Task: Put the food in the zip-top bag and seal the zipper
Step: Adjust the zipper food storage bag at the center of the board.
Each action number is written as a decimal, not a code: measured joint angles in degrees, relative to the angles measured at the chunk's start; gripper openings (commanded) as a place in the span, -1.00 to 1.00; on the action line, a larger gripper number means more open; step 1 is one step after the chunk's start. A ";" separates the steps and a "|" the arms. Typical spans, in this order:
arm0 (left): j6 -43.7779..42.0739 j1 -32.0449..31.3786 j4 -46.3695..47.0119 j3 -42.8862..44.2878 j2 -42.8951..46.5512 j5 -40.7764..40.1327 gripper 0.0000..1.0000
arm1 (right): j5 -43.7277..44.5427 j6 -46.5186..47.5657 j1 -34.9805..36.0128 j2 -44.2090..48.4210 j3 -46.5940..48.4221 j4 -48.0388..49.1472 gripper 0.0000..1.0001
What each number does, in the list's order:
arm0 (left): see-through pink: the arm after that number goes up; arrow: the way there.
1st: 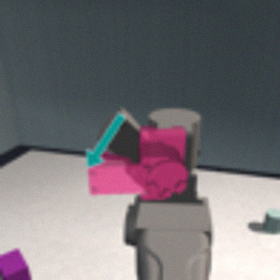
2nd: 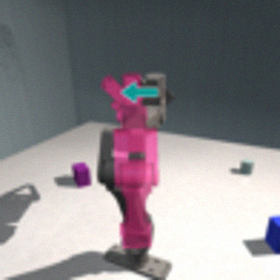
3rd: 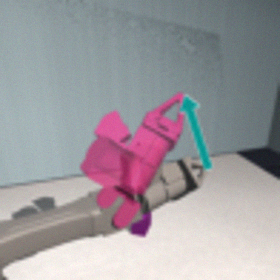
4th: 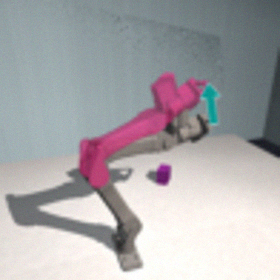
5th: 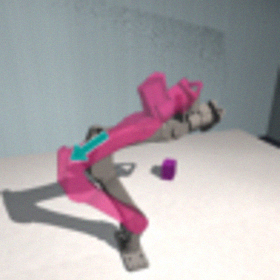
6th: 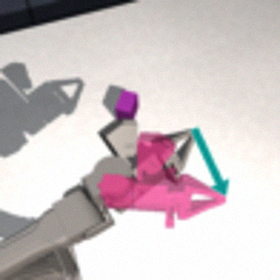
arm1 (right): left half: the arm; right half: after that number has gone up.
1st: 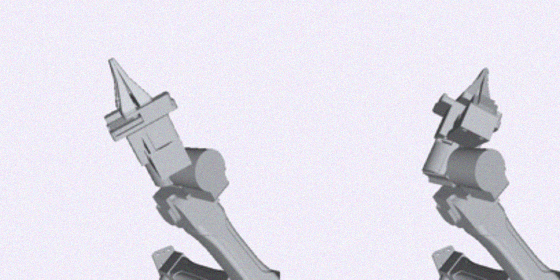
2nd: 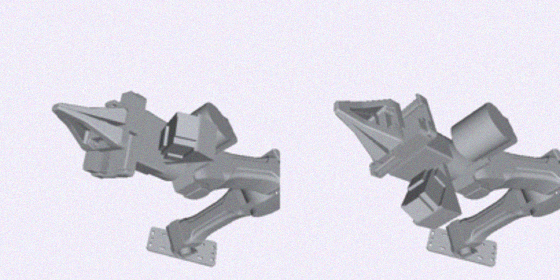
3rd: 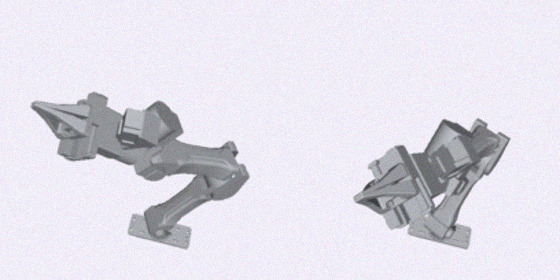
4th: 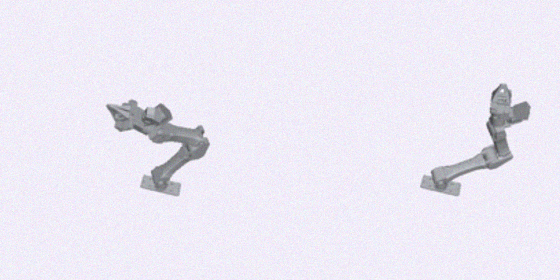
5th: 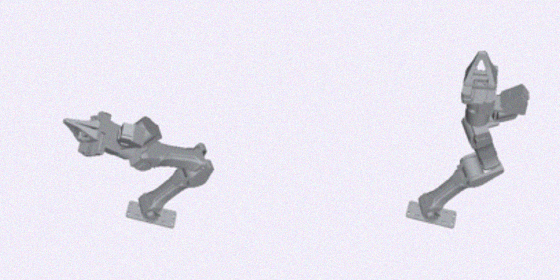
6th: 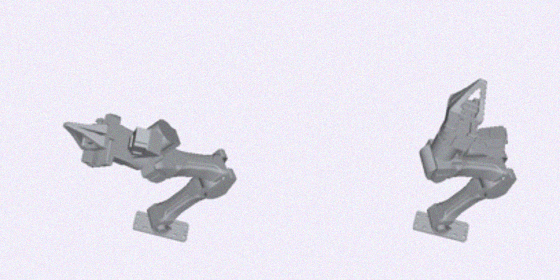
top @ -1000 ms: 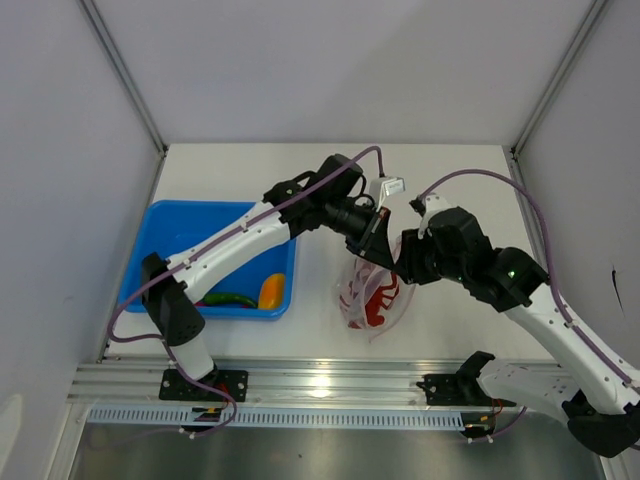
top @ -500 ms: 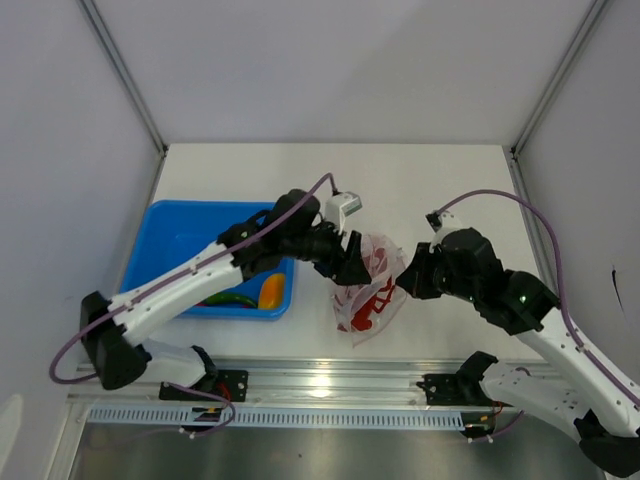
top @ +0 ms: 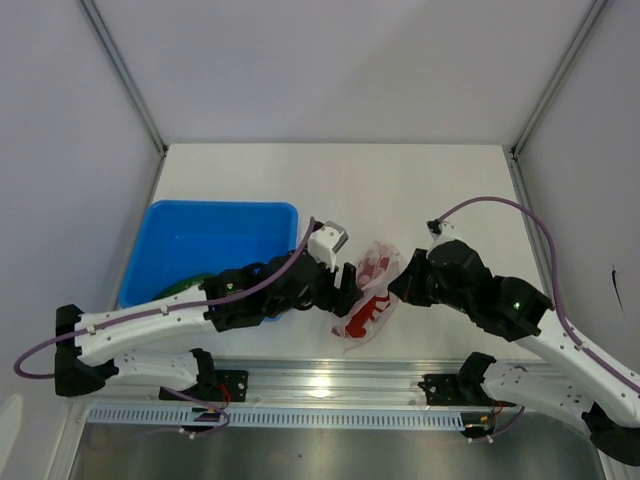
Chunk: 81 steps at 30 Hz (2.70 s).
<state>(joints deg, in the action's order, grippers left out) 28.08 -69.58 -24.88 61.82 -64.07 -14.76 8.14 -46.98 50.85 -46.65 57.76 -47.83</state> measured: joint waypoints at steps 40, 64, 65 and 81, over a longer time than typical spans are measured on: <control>-16.41 0.94 -3.54 -3.30 5.73 8.33 -0.99 | -3.65 21.68 0.92 -8.48 18.78 -6.27 0.20; -19.87 4.66 -4.81 -2.56 3.02 16.63 -0.99 | -17.68 33.97 7.98 -15.21 12.48 -4.09 -0.13; -19.61 4.81 -4.76 -2.56 3.10 16.70 -0.99 | -16.46 33.88 8.07 -15.21 12.00 -4.07 -0.20; -17.03 8.46 -0.26 -3.98 6.29 22.47 -0.99 | -2.62 33.03 10.36 -11.10 5.27 5.53 -1.00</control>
<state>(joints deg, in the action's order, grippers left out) 11.05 -61.12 -25.15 57.84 -57.78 7.70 5.52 -13.96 61.21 -57.76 63.02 -42.30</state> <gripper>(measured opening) 0.006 0.006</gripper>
